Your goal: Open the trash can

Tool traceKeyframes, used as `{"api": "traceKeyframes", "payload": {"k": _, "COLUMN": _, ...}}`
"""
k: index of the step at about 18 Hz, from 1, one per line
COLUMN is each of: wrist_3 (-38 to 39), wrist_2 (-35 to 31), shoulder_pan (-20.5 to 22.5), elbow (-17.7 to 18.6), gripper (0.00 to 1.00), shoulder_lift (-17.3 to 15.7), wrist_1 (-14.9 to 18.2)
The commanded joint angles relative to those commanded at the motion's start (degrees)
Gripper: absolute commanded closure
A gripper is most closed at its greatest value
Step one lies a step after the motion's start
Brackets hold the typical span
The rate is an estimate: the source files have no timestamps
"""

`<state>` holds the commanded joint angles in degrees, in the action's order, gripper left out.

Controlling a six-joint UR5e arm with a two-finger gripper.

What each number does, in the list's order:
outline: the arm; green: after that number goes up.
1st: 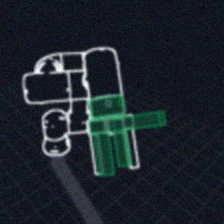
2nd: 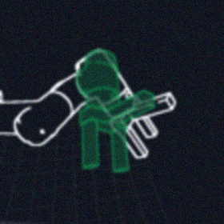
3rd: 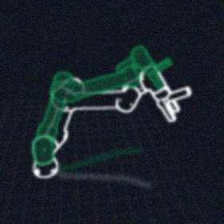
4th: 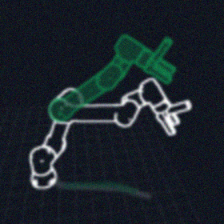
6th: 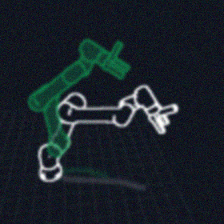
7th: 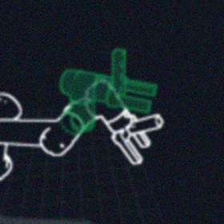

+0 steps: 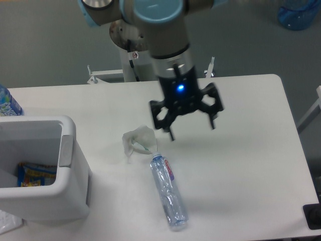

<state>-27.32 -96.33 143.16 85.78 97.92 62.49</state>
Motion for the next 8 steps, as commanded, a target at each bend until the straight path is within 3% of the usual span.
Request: {"api": "traceKeyframes", "payload": {"k": 8, "wrist_3": -4.2, "wrist_2": 0.6, "shoulder_pan": 5.1, "elbow": 2.1, "gripper": 0.00, "shoulder_lift": -2.1, "wrist_1": 0.1}}
